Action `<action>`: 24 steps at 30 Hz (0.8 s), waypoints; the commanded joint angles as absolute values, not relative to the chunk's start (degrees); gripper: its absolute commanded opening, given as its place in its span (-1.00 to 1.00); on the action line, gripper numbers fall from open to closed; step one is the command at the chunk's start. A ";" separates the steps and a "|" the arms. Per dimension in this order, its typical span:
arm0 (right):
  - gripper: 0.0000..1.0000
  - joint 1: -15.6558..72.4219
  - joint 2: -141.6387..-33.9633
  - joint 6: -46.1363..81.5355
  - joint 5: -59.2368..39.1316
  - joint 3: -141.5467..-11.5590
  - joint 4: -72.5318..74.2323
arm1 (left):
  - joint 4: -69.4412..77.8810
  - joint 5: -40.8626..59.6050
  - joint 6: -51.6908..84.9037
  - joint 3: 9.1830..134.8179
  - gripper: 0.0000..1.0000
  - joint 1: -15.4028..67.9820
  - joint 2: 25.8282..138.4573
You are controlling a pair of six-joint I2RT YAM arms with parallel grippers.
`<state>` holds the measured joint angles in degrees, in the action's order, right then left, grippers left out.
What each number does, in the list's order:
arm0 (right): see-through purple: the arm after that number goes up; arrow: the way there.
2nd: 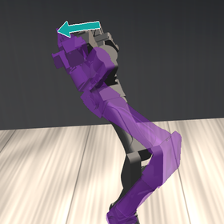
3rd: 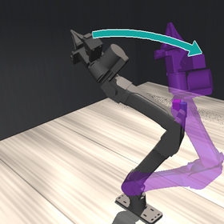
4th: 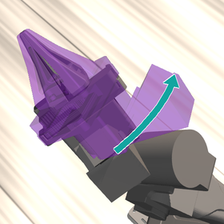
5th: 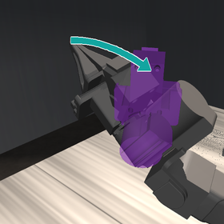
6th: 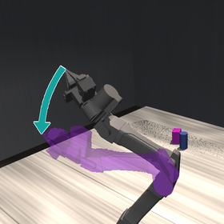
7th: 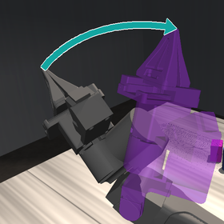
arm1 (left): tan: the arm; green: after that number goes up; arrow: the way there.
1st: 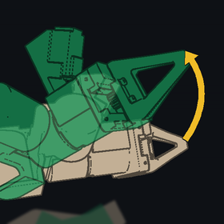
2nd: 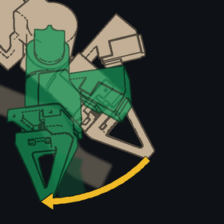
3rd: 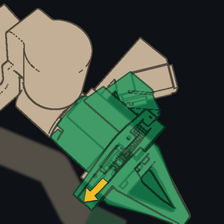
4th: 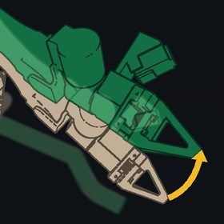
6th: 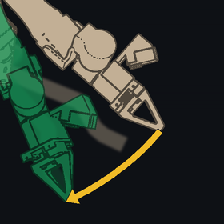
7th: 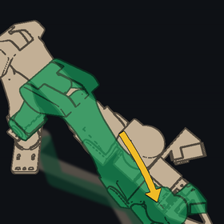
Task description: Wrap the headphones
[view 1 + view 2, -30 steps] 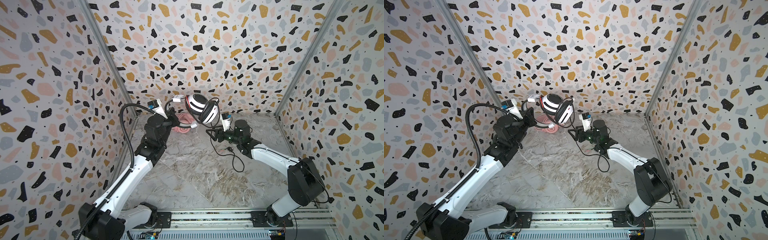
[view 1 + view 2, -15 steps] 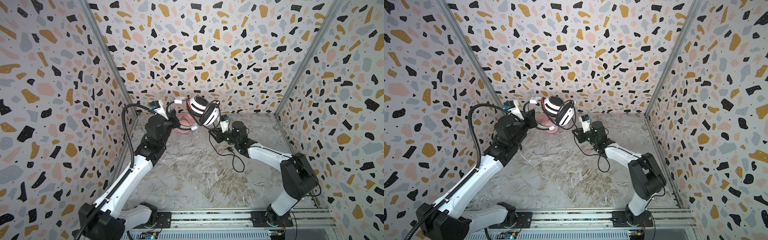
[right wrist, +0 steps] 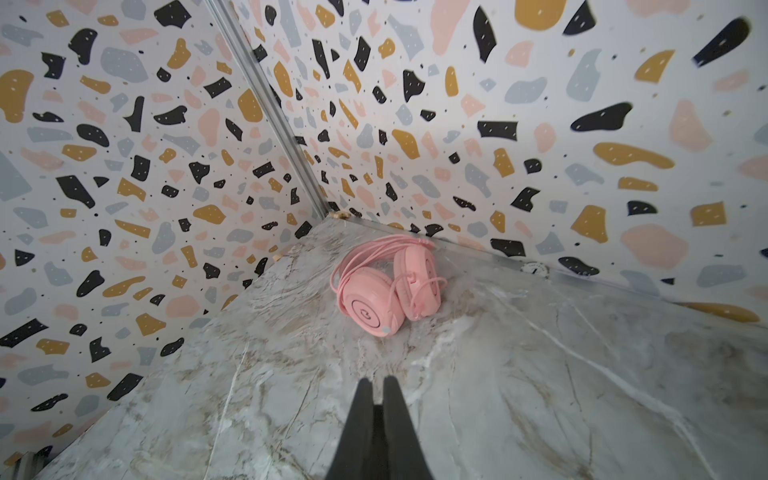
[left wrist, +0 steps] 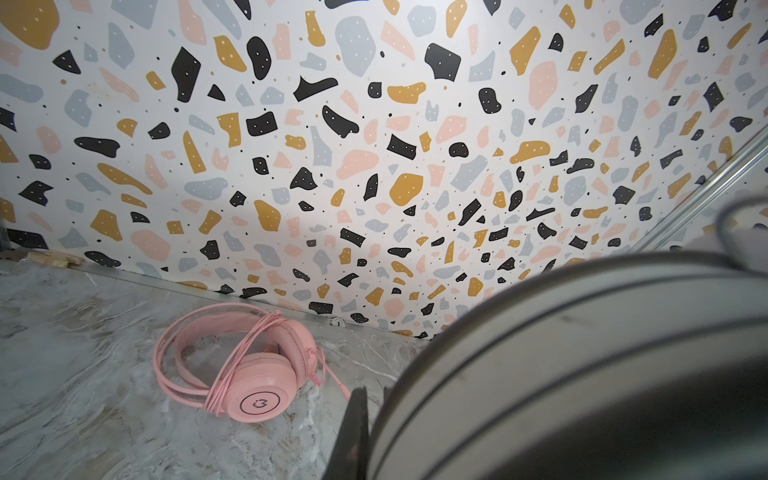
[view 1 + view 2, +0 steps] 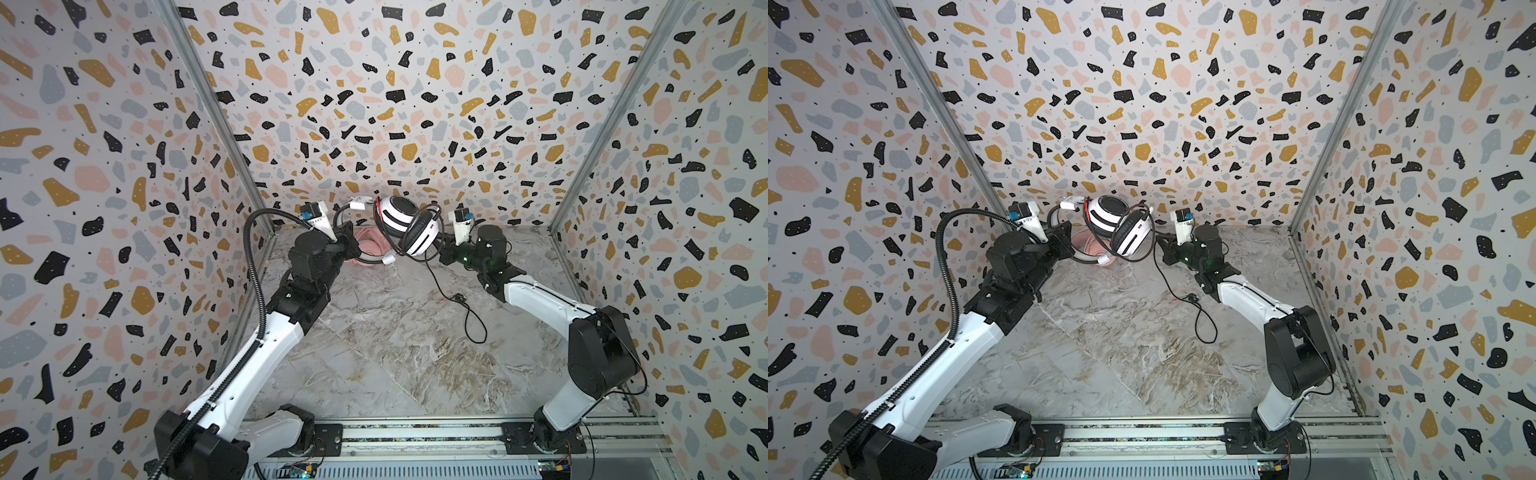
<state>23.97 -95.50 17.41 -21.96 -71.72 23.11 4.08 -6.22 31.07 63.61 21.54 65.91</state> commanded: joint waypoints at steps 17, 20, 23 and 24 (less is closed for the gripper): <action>-0.96 18.62 -95.52 20.44 -27.50 -110.45 16.13 | 7.55 -3.13 30.30 59.46 -1.00 21.35 63.58; -0.96 19.09 -91.20 20.27 -27.22 -105.75 17.40 | 5.56 -5.97 29.81 59.82 -1.00 20.95 63.76; -0.96 19.23 -85.25 20.60 -26.86 -98.39 18.41 | 7.44 -6.05 32.12 59.16 -1.00 19.11 63.05; -0.96 19.18 -82.84 21.39 -26.87 -94.92 19.00 | 8.56 -5.73 33.21 58.97 -1.00 18.46 62.93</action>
